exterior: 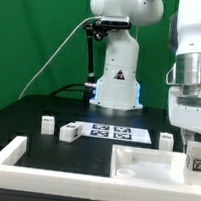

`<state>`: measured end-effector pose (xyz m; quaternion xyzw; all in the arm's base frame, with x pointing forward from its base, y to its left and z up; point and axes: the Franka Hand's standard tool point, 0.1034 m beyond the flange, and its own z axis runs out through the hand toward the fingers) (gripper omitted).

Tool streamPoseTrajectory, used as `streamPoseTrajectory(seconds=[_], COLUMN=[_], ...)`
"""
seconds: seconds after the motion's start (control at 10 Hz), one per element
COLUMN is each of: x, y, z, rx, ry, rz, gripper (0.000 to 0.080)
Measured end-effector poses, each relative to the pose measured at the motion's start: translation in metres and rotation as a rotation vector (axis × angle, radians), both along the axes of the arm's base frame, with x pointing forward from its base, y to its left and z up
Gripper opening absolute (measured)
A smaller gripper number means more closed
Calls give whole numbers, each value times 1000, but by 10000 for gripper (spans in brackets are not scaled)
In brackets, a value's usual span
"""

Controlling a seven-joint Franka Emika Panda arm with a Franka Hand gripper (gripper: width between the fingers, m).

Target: Assemble one leg

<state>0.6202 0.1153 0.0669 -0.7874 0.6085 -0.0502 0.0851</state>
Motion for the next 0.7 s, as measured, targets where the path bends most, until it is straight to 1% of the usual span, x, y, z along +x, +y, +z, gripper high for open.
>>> streamPoseTrajectory(seconds=[0.3,0.5,0.7], x=[1,1,3], y=[0,-1,-4], z=[1,1,1], rx=[-84,-127,-198], ry=[-26,-33,-36], rz=[404,572,820], gripper=[647,649,649])
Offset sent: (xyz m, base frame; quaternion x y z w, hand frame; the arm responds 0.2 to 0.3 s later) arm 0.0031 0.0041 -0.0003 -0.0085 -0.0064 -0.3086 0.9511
